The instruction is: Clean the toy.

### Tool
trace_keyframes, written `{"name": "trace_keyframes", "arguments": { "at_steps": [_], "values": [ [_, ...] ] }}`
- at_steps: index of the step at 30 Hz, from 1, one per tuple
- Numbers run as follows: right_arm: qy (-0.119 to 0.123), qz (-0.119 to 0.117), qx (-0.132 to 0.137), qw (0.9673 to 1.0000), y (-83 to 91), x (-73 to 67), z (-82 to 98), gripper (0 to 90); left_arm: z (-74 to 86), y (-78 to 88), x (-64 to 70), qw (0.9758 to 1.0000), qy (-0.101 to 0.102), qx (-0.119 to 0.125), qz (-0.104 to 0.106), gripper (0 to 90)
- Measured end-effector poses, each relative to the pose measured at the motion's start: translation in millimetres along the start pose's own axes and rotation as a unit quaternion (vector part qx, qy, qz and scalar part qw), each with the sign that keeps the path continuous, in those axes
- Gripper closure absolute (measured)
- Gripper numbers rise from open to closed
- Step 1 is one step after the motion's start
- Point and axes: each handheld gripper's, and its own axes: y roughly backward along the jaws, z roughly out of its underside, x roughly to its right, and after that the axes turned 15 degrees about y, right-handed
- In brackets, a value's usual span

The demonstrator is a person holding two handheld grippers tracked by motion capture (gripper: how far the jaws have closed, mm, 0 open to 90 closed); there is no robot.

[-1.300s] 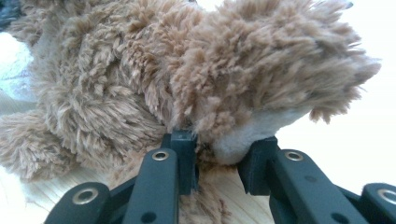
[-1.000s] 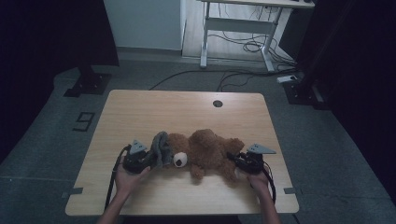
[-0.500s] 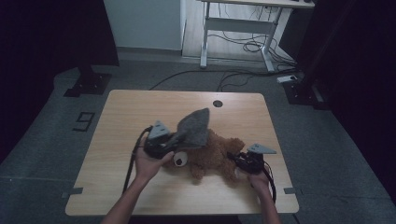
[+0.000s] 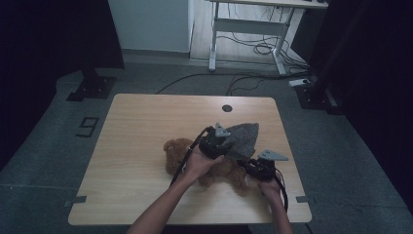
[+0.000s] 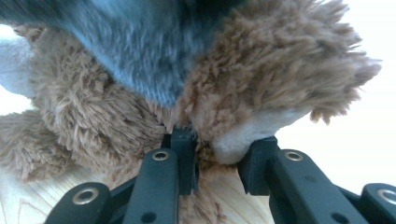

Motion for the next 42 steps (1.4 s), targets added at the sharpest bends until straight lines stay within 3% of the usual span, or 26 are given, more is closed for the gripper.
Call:
{"name": "trace_keyframes", "arguments": {
  "at_steps": [4, 10, 15, 22, 26, 30, 35, 38, 42],
  "values": [
    [0.002, 0.001, -0.001, 1.0000, -0.2, 0.1, 0.2, 70.6, 6.7, -8.3, 0.9, 0.9999, -0.008, -0.007, -0.012, 76.0],
    [0.003, -0.002, -0.001, 1.0000, 0.4, 0.7, 0.5, 70.6, 18.0, 5.8, -6.5, 0.9996, -0.021, -0.005, -0.020, 76.2],
    [0.000, -0.003, 0.002, 1.0000, -0.6, 0.9, 1.0, 70.6, 22.2, 24.2, -25.1, 0.9996, -0.002, -0.006, -0.029, 76.2],
    [0.001, -0.002, 0.003, 1.0000, -1.8, 0.8, 0.4, 70.7, 28.3, 54.0, -52.9, 0.9983, 0.019, 0.015, -0.053, 76.2],
    [0.002, -0.001, 0.003, 1.0000, -2.1, 0.4, 0.4, 70.8, 30.6, 67.3, -62.1, 0.9980, 0.037, 0.029, -0.041, 75.9],
    [0.006, -0.001, 0.005, 1.0000, -2.0, 0.3, 0.1, 71.0, 23.2, 73.0, -55.8, 0.9978, 0.036, 0.046, -0.032, 75.9],
    [0.010, -0.001, 0.006, 0.9999, -2.4, -0.5, -0.4, 71.1, -0.9, 62.1, -29.0, 0.9988, 0.007, 0.046, -0.015, 76.0],
    [0.010, 0.000, 0.006, 0.9999, -2.6, -0.9, -0.3, 71.1, -18.6, 44.4, -12.5, 0.9994, -0.003, 0.034, -0.004, 75.9],
    [0.013, -0.001, 0.006, 0.9999, -1.5, -0.5, -0.3, 71.1, -25.6, 12.9, 0.1, 1.0000, -0.004, 0.006, -0.006, 75.9]
  ]
}}
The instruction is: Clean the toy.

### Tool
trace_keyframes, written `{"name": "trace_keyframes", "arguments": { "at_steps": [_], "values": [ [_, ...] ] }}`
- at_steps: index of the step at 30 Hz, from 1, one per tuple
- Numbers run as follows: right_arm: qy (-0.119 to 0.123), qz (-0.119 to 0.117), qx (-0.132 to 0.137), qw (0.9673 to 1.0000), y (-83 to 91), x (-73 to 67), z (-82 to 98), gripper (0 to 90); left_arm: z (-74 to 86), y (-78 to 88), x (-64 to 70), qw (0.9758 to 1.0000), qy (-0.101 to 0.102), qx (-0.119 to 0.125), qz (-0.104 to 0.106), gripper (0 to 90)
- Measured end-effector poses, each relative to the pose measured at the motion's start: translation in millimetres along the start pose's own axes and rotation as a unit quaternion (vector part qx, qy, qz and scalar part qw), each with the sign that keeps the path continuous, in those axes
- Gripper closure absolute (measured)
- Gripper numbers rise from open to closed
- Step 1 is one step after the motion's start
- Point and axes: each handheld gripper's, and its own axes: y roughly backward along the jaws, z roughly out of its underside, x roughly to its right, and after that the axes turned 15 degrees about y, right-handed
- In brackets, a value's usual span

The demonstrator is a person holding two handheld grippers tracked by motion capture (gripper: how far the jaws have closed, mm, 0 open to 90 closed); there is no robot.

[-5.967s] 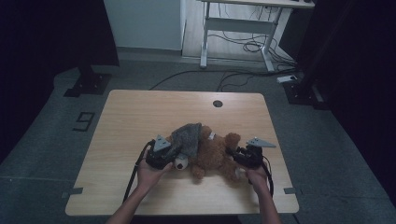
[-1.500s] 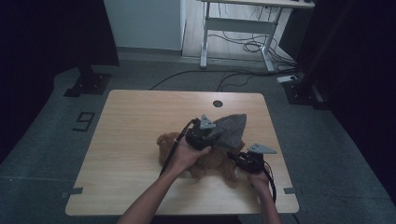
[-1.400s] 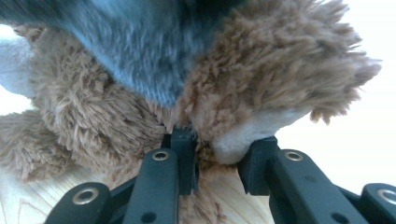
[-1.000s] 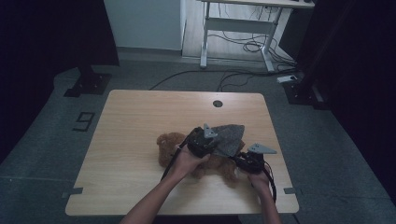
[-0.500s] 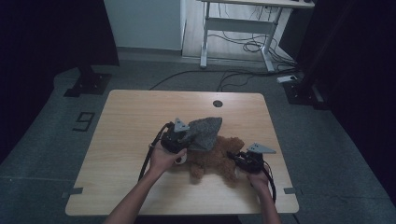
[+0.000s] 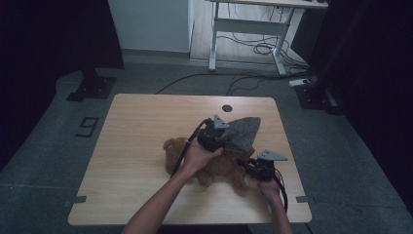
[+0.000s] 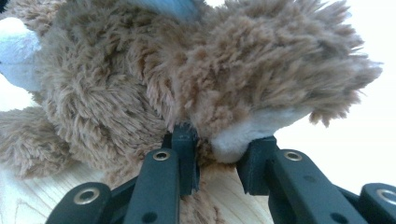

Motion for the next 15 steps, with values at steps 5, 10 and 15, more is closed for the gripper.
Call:
{"name": "trace_keyframes", "arguments": {
  "at_steps": [5, 10, 15],
  "values": [
    [0.000, 0.000, 0.001, 1.0000, 0.7, -0.2, -0.1, 71.1, 17.0, -33.7, -3.1, 0.9991, 0.001, -0.040, -0.015, 75.9],
    [0.005, 0.000, -0.002, 1.0000, 0.5, 0.2, 0.1, 71.1, 24.1, -28.6, -10.6, 0.9995, 0.012, -0.026, -0.007, 76.1],
    [0.005, -0.002, 0.000, 1.0000, 1.8, 0.6, -0.2, 71.1, 28.7, -11.5, -19.5, 0.9997, 0.013, -0.020, -0.010, 76.1]
  ]
}}
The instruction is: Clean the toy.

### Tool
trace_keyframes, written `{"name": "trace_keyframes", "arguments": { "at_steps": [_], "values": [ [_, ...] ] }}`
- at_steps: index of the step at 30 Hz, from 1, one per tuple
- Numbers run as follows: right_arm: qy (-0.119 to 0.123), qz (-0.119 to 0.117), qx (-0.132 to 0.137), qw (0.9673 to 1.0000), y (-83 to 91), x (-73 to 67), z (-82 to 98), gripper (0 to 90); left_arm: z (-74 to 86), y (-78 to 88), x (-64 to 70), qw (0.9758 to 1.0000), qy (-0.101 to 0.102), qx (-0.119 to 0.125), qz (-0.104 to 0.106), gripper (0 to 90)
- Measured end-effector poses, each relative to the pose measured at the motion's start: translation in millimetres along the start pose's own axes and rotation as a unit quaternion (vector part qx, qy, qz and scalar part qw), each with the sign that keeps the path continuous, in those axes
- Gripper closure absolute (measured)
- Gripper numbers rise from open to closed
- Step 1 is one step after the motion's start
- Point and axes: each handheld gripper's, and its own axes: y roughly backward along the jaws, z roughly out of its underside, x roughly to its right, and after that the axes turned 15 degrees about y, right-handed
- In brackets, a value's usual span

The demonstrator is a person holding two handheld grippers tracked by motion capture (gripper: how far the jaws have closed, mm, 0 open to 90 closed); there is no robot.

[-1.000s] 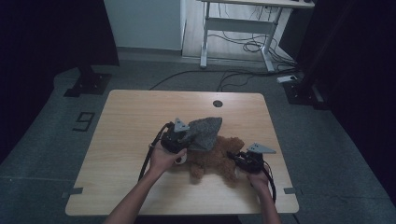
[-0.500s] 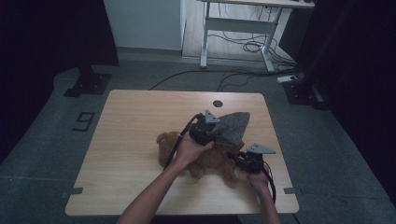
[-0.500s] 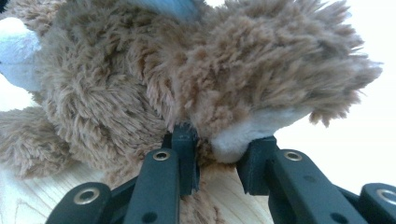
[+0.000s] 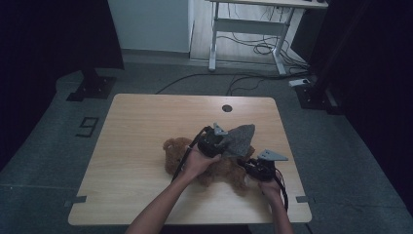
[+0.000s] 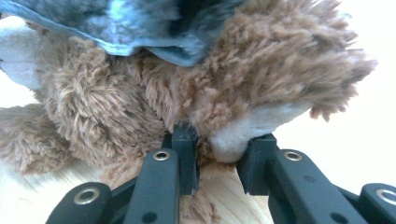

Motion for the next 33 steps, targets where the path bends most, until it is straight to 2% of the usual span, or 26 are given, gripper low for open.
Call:
{"name": "trace_keyframes", "arguments": {
  "at_steps": [3, 7, 10, 15, 17, 19, 23, 26, 28, 30, 33],
  "values": [
    [0.003, -0.001, 0.003, 1.0000, -0.2, -0.3, -0.1, 71.1, 4.9, 10.3, -4.0, 0.9999, -0.004, 0.006, -0.007, 76.0],
    [0.003, -0.004, 0.002, 1.0000, -0.1, -0.8, -0.3, 71.1, 11.3, 20.9, -7.6, 0.9994, -0.016, 0.018, -0.026, 75.8],
    [0.003, -0.004, 0.003, 1.0000, -0.1, -0.5, 0.0, 71.1, 12.8, 29.0, -13.6, 0.9988, -0.017, 0.023, -0.041, 75.8],
    [-0.002, -0.004, 0.002, 1.0000, -0.3, 0.3, 0.8, 71.2, 20.3, 43.1, -41.6, 0.9970, 0.003, 0.021, -0.074, 76.1],
    [-0.003, -0.005, 0.003, 1.0000, -0.5, 0.7, 1.0, 71.1, 26.0, 48.1, -54.3, 0.9972, 0.018, 0.021, -0.070, 76.1],
    [-0.003, -0.006, 0.004, 1.0000, -0.8, 0.5, 0.9, 71.1, 31.0, 54.4, -63.9, 0.9974, 0.036, 0.027, -0.056, 76.1],
    [-0.004, -0.004, 0.004, 1.0000, -1.4, 0.3, 0.9, 71.1, 35.3, 65.9, -72.8, 0.9971, 0.054, 0.040, -0.037, 76.0],
    [-0.003, -0.004, 0.002, 1.0000, -1.6, 0.3, 0.8, 71.2, 33.9, 68.8, -70.9, 0.9969, 0.055, 0.046, -0.031, 75.9],
    [-0.004, -0.003, 0.002, 1.0000, -1.9, -0.2, 0.5, 71.2, 29.5, 69.0, -63.3, 0.9970, 0.051, 0.053, -0.024, 76.0],
    [-0.004, -0.002, 0.001, 1.0000, -2.2, -0.1, 0.5, 71.3, 24.0, 67.2, -53.7, 0.9972, 0.044, 0.058, -0.017, 76.0],
    [-0.003, -0.002, 0.002, 1.0000, -2.4, 0.1, 0.5, 71.3, 10.6, 57.4, -30.1, 0.9982, 0.025, 0.055, 0.005, 76.1]
  ]
}}
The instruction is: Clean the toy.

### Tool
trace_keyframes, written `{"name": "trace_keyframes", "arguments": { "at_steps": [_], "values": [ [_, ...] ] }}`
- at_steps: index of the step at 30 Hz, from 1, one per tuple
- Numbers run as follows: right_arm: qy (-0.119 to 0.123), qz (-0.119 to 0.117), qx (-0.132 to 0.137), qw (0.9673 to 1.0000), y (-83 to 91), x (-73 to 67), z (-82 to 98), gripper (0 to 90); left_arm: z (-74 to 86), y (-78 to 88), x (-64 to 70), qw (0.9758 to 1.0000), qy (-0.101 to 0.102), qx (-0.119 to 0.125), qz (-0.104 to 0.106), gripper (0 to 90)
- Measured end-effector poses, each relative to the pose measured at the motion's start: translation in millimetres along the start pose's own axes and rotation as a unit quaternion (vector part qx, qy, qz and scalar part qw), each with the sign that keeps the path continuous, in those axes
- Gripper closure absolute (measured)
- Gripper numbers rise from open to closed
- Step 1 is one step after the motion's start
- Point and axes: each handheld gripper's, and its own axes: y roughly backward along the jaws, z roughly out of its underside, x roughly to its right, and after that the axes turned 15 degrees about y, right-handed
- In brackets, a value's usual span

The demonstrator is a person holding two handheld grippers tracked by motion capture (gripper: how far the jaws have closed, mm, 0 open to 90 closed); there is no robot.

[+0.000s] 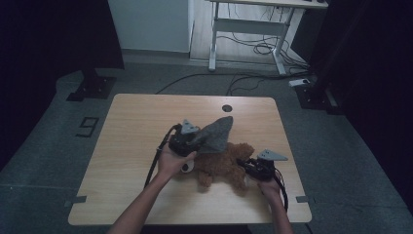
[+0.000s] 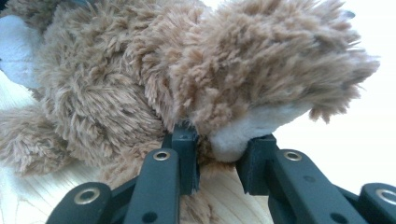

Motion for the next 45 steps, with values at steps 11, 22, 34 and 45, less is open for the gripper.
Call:
{"name": "trace_keyframes", "arguments": {
  "at_steps": [11, 22, 34, 45],
  "values": [
    [0.003, -0.002, -0.006, 1.0000, 2.0, 0.2, -0.4, 71.2, 1.4, -81.5, 60.9, 0.9954, -0.062, -0.073, -0.010, 76.1],
    [0.006, -0.002, -0.003, 1.0000, 3.4, 0.7, -1.1, 71.2, 6.4, -48.3, 37.7, 0.9967, -0.058, -0.042, -0.037, 76.1],
    [0.004, -0.001, -0.001, 1.0000, 3.3, 1.2, 0.0, 71.2, 20.1, -6.3, -11.7, 0.9960, -0.032, -0.012, -0.083, 75.8],
    [0.002, -0.003, 0.000, 1.0000, 2.0, 1.6, 0.5, 71.2, 32.0, 28.1, -53.1, 0.9956, 0.010, 0.009, -0.093, 75.7]
  ]
}}
